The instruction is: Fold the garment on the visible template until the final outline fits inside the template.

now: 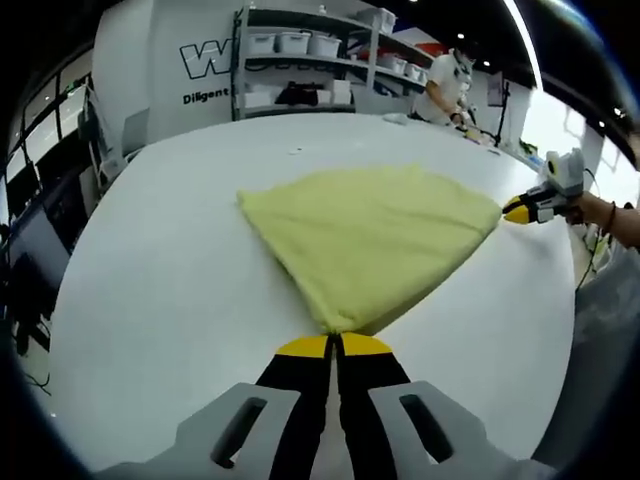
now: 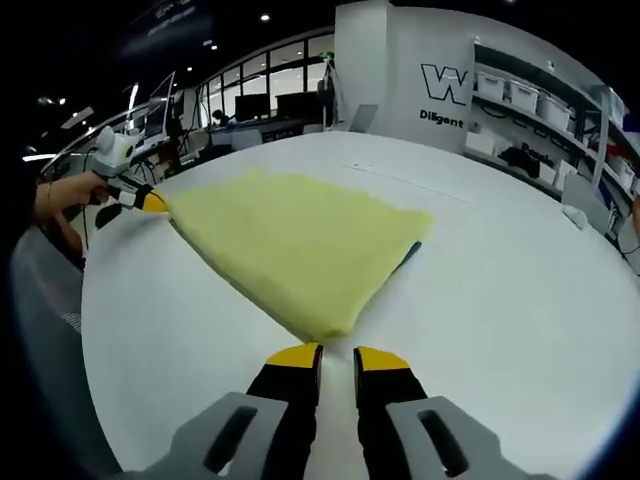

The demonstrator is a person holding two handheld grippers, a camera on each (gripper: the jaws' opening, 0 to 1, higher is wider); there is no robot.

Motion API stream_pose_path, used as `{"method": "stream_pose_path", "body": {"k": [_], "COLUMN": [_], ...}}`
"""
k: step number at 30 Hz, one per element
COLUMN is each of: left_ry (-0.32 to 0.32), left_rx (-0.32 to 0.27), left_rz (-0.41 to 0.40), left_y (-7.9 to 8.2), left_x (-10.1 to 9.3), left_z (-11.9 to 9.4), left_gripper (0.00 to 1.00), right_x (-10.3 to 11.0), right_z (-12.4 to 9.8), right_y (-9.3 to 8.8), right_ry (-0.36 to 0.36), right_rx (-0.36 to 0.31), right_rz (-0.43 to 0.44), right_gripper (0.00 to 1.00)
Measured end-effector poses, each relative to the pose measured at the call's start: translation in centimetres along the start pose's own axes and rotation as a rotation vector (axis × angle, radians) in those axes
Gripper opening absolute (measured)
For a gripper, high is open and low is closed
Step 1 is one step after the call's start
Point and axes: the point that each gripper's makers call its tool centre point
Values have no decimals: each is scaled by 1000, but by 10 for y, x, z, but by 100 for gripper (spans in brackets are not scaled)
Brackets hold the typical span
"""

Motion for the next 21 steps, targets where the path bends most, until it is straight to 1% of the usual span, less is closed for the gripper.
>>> {"method": "stream_pose_path", "body": {"k": [4,6,8,13,17,21], "left_ry": [0,1,0,-1,-1,4], "left_rx": [6,10,12,17,21,23], "left_rz": [12,13,13,13,4,10], "left_y": [-1,-1,-2,-3,-3,-2], "left_x": [1,1,1,0,1,2], "left_z": [1,2,2,2,3,3], "left_gripper": [7,7,7,7,7,7], "right_x": [0,3,4,4,6,6], "right_z": [4,7,8,15,16,16], "right_y": [1,4,6,6,8,7], "right_ry": [18,40,46,69,79,89], "right_rx": [1,-17,-25,-39,-54,-49], "right_rz": [-27,-25,-17,6,24,23], "right_gripper": [11,12,12,5,1,0]}}
Point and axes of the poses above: the point that each gripper's makers call its tool centre point, and the gripper's own axes: z roughly forward along the fingers, x roughly to its left, y roughly out of its top, and after that the axes turned 7 degrees about y, right-handed
